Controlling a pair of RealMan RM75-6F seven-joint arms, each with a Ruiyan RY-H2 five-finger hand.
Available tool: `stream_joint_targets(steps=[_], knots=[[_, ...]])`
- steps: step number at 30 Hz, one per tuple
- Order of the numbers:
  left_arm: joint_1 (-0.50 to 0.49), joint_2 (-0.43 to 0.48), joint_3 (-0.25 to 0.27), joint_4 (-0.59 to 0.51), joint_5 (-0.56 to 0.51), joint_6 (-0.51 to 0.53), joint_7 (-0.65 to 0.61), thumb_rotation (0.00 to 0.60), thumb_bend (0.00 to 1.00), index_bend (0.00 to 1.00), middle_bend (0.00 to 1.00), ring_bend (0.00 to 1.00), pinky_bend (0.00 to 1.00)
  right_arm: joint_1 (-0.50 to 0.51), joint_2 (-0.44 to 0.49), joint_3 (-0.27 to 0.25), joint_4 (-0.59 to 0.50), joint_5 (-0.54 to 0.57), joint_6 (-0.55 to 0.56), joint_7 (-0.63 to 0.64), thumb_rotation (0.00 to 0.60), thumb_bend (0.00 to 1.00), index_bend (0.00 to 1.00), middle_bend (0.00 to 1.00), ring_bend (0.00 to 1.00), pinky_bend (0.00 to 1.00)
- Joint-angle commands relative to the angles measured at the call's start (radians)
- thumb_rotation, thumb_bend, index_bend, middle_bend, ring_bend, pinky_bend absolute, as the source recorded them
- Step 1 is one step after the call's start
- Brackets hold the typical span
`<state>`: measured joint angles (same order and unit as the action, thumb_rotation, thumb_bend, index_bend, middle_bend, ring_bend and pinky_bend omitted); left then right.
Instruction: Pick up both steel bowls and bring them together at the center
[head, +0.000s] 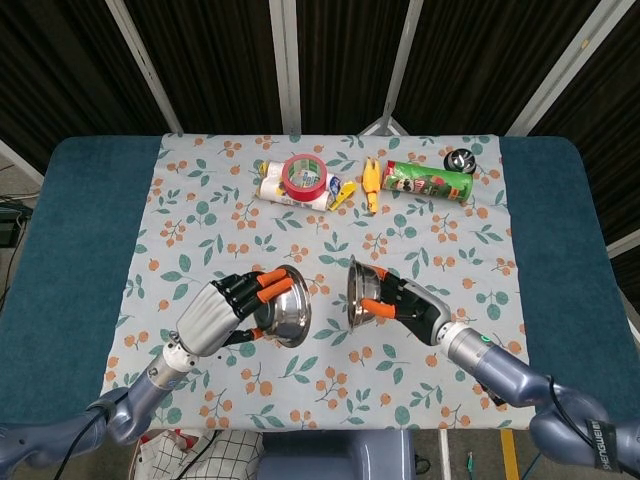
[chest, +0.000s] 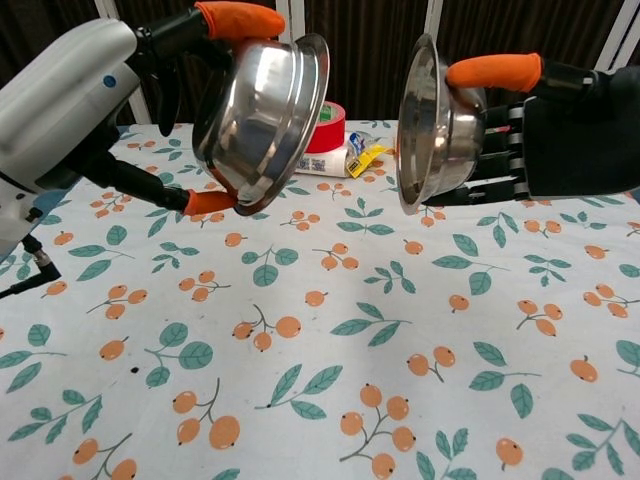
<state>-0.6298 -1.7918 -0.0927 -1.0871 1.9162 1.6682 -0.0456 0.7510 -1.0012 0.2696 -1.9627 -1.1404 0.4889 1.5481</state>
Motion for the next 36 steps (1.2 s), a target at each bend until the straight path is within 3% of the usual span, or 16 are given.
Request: stream_joint_targets(steps=[1, 13, 21, 34, 36], knots=[[-0.011, -0.007, -0.001, -0.007, -0.001, -0.012, 0.008, 0.6, 0.23, 0.4, 0.54, 0.43, 0.63, 0.028, -0.033, 0.002, -0.049, 0.099, 0.023, -0.1, 0.6, 0.43, 0.83, 0.8, 0.77, 0.97], [-0.033, -0.019, 0.003, -0.024, 0.002, -0.031, 0.054, 0.6, 0.23, 0.4, 0.55, 0.43, 0.63, 0.057, -0.055, -0.009, -0.204, 0.275, 0.114, -0.34, 0.6, 0.43, 0.83, 0.8, 0.77, 0.97], [-0.033, -0.021, 0.019, -0.033, 0.008, -0.03, 0.063, 0.6, 0.23, 0.4, 0.55, 0.43, 0.63, 0.054, -0.061, -0.004, -0.284, 0.313, 0.149, -0.428, 0.6, 0.43, 0.83, 0.8, 0.77, 0.97], [-0.004, 0.032, 0.05, -0.091, 0.043, 0.035, 0.086, 0.6, 0.23, 0.4, 0.55, 0.43, 0.63, 0.011, -0.054, 0.034, -0.217, 0.398, 0.165, -0.476, 0.6, 0.44, 0.83, 0.8, 0.77, 0.97], [-0.02, 0.025, 0.034, -0.097, 0.037, 0.013, 0.094, 0.6, 0.23, 0.4, 0.55, 0.43, 0.63, 0.002, -0.052, 0.039, -0.2, 0.396, 0.151, -0.476, 0.6, 0.44, 0.83, 0.8, 0.77, 0.97]])
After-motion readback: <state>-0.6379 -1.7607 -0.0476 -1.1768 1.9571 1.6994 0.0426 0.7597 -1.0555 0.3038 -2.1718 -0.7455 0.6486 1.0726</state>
